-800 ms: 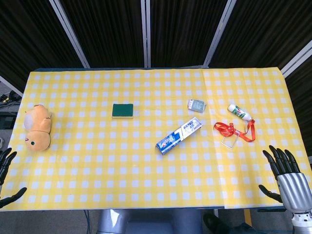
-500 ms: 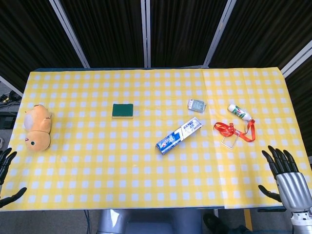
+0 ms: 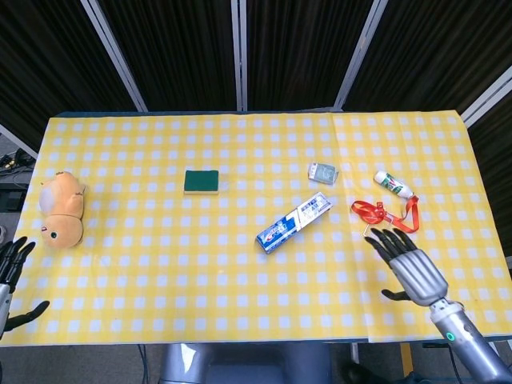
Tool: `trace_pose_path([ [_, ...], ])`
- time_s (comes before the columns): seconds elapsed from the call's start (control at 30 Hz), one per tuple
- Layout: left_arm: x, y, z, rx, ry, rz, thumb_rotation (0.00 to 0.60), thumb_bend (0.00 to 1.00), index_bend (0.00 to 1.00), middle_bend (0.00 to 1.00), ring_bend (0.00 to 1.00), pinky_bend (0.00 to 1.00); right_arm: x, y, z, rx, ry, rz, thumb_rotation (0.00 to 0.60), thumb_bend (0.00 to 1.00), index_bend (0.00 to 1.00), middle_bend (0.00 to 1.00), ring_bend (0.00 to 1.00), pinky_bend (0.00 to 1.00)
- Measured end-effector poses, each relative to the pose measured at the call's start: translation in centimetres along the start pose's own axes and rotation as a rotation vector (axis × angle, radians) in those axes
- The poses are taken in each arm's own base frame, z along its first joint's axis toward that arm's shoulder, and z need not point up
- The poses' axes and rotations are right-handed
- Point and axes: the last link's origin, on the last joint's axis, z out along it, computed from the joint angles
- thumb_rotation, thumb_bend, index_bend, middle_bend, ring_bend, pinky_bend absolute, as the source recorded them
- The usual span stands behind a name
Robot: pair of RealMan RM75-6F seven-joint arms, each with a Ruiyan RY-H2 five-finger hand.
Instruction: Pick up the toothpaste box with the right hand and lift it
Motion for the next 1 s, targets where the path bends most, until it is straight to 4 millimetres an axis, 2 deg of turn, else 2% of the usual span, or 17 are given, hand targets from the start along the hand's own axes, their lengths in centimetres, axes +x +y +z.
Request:
trace_pose_path([
  [0.27, -0.8, -0.7, 0.8, 0.053, -0.035, 0.016, 0.6, 0.0, 0.0, 0.0, 0.0, 0.0, 0.1, -4.1, 11.2, 0.199, -0.12, -0.093, 0.6, 0.0, 0.03, 0.0, 0.0, 0.0],
  [0.47, -1.5, -1.3, 1.4, 0.09, -0.058, 0.028, 0.6, 0.0, 0.0, 0.0, 0.0, 0.0, 0.0, -6.4, 17.0, 0.218, -0.107, -0.147, 0.6, 0.02, 0.03, 0.0, 0.0, 0.0],
  [0.57, -1.7, -1.5, 1.6, 0.101, -0.065, 0.033, 0.6, 0.0, 0.0, 0.0, 0.0, 0.0, 0.2, -7.4, 18.9, 0.22, -0.095, -0.182, 0.6, 0.04, 0.03, 0.0, 0.0, 0.0],
  [0.7, -1.8, -1.8, 1.7, 0.111, -0.069, 0.034, 0.6, 0.0, 0.0, 0.0, 0.0, 0.0, -0.2, -8.0, 19.9, 0.224, -0.087, -0.246, 0.6, 0.06, 0.03, 0.0, 0.0, 0.0],
  [0.87, -1.8, -1.8, 1.7, 0.112, -0.068, 0.032, 0.6, 0.0, 0.0, 0.0, 0.0, 0.0, -1.2, -7.8, 21.1, 0.203, -0.099, -0.376, 0.6, 0.06, 0.03, 0.0, 0.0, 0.0],
  [0.97, -1.8, -1.8, 1.7, 0.11, -0.068, 0.03, 0.6, 0.0, 0.0, 0.0, 0.0, 0.0, -2.0, -7.7, 21.6, 0.181, -0.123, -0.399, 0.6, 0.09, 0.07, 0.07, 0.0, 0.0],
  [1.0, -1.7, -1.8, 1.7, 0.11, -0.068, 0.029, 0.6, 0.0, 0.0, 0.0, 0.0, 0.0, -2.2, -7.7, 21.7, 0.175, -0.129, -0.399, 0.6, 0.1, 0.1, 0.12, 0.01, 0.0],
])
